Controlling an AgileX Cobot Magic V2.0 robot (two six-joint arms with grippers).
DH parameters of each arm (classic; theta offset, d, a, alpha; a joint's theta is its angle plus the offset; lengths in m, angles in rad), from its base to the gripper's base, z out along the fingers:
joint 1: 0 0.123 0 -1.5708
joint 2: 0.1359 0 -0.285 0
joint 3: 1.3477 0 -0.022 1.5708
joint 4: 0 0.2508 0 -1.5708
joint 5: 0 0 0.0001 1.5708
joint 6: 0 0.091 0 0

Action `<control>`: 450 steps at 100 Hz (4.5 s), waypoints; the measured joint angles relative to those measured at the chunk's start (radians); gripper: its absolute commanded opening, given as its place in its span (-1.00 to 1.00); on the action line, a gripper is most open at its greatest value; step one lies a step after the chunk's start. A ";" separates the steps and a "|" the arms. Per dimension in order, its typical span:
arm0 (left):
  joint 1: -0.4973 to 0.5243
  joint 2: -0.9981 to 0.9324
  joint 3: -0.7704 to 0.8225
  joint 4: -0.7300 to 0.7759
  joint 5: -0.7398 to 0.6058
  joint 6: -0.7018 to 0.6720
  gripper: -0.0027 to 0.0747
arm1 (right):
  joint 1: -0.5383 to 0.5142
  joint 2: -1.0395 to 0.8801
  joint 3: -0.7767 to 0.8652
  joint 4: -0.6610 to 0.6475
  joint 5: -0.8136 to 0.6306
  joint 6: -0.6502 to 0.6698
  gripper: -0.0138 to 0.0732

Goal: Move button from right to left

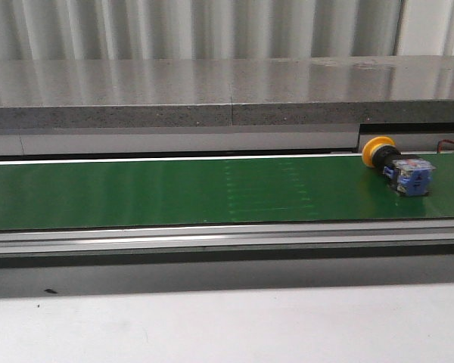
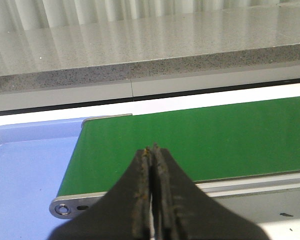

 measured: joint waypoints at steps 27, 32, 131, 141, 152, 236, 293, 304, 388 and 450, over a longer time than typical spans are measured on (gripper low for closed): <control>0.000 0.000 0.000 0.000 -0.028 0.000 -0.98 | 0.000 -0.120 0.065 0.000 -0.003 -0.002 -0.84; 0.000 0.000 0.000 0.000 -0.049 0.000 -0.98 | 0.000 -0.120 0.065 0.000 -0.005 -0.002 -0.84; 0.000 0.387 -0.449 -0.013 0.409 0.000 -0.17 | 0.000 -0.120 0.067 -0.004 -0.005 -0.002 -0.84; 0.000 0.470 -0.487 -0.038 0.423 0.000 0.48 | 0.000 -0.120 0.067 -0.004 -0.005 -0.002 -0.84; 0.000 0.531 -0.504 -0.047 0.402 0.000 0.73 | 0.000 -0.120 0.067 -0.004 -0.005 -0.002 -0.84; -0.267 1.157 -0.946 -0.341 0.554 -0.055 0.69 | 0.000 -0.120 0.067 -0.004 -0.005 -0.002 -0.84; -0.495 1.708 -1.438 -0.237 0.789 -0.395 0.69 | 0.000 -0.120 0.067 -0.004 -0.005 -0.002 -0.84; -0.516 1.775 -1.514 -0.171 0.837 -0.454 0.69 | 0.000 -0.120 0.067 -0.004 -0.005 -0.002 -0.84; -0.526 1.975 -1.604 -0.064 0.901 -0.549 -0.45 | 0.000 -0.120 0.067 -0.005 -0.007 -0.002 -0.84; -0.412 1.951 -1.734 0.022 1.013 -0.451 -0.67 | 0.000 -0.120 0.067 -0.006 -0.010 -0.002 -0.84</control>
